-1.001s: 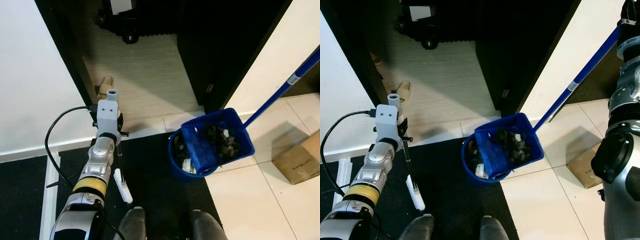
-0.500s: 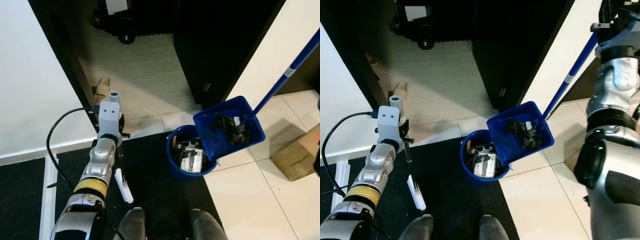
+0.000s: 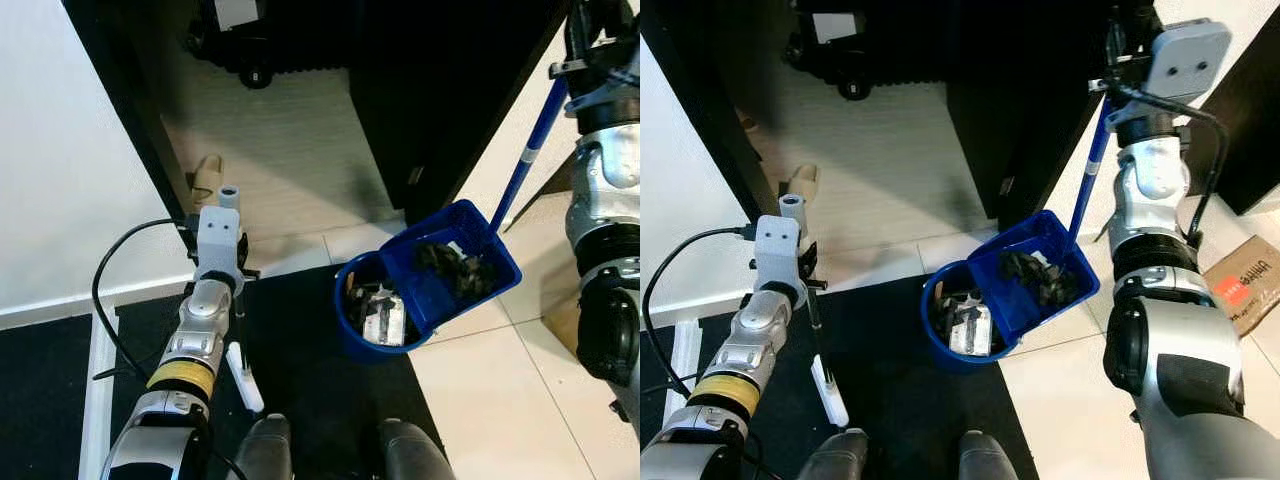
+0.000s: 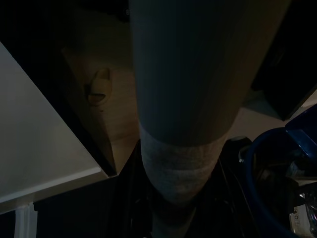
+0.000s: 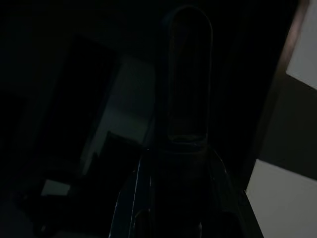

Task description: Sweep floor

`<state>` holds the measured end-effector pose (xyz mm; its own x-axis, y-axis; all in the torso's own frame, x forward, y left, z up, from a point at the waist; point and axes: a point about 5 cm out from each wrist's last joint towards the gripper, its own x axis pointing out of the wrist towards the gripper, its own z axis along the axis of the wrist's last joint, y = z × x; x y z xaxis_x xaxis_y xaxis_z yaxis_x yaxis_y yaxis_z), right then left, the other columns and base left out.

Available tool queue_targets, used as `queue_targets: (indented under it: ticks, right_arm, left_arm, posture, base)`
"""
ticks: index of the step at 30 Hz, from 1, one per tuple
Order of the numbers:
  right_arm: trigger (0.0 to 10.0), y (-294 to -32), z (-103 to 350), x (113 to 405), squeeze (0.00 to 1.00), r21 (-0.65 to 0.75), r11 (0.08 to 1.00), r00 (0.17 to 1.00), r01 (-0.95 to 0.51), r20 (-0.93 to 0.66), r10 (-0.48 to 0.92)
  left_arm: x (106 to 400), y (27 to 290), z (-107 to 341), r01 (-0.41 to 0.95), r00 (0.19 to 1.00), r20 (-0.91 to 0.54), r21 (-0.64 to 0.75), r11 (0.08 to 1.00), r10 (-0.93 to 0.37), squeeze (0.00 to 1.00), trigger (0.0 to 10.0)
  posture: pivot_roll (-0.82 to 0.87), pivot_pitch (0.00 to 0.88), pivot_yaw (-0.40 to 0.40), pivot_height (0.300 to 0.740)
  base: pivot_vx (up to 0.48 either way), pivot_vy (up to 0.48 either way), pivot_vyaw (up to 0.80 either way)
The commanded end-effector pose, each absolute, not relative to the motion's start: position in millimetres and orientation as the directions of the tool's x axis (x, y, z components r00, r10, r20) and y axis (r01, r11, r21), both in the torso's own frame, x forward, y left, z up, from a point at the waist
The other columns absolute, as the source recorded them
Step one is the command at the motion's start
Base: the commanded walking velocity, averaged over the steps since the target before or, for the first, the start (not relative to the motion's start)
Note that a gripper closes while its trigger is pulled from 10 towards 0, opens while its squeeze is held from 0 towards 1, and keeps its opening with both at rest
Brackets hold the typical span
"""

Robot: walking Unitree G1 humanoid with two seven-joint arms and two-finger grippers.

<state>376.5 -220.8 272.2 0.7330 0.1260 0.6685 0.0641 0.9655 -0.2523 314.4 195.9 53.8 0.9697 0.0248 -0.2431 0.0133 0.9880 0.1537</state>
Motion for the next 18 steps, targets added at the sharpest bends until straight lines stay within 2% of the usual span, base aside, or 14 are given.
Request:
queue_targets:
  ticks: [1, 11, 14, 18]
  right_arm:
    - [10.0, -212.9, 284.2, 370.1, 0.00, -0.315, 0.946, 0.659, 0.081, 0.729, 0.186]
    - [10.0, -191.2, 283.6, 369.1, 0.00, -0.381, 0.923, 0.624, 0.058, 0.736, 0.265]
    - [10.0, -171.7, 277.9, 368.6, 0.00, -0.388, 0.921, 0.606, 0.007, 0.735, 0.305]
    - [10.0, -163.1, 273.2, 367.8, 0.00, -0.389, 0.921, 0.601, -0.019, 0.731, 0.322]
  left_arm:
    - [315.6, 191.9, 58.4, 0.023, 0.977, -0.211, 0.165, 0.986, 0.012, 0.00, 10.0]
    - [315.0, 190.4, 57.4, 0.023, 0.978, -0.210, 0.164, 0.986, 0.012, 0.00, 10.0]
    - [314.8, 189.2, 56.9, 0.023, 0.977, -0.211, 0.161, 0.987, 0.012, 0.00, 10.0]
    - [314.6, 189.0, 56.8, 0.022, 0.977, -0.211, 0.160, 0.987, 0.013, 0.00, 10.0]
  posture:
    - [0.04, 0.050, -0.080, 0.740]
    - [0.03, 0.041, -0.086, 0.740]
    - [0.03, 0.040, -0.091, 0.740]
    - [0.03, 0.042, -0.093, 0.740]
  base:
    - [0.000, 0.000, 0.00]
    - [0.000, 0.000, 0.00]
    - [0.000, 0.000, 0.00]
    - [0.000, 0.000, 0.00]
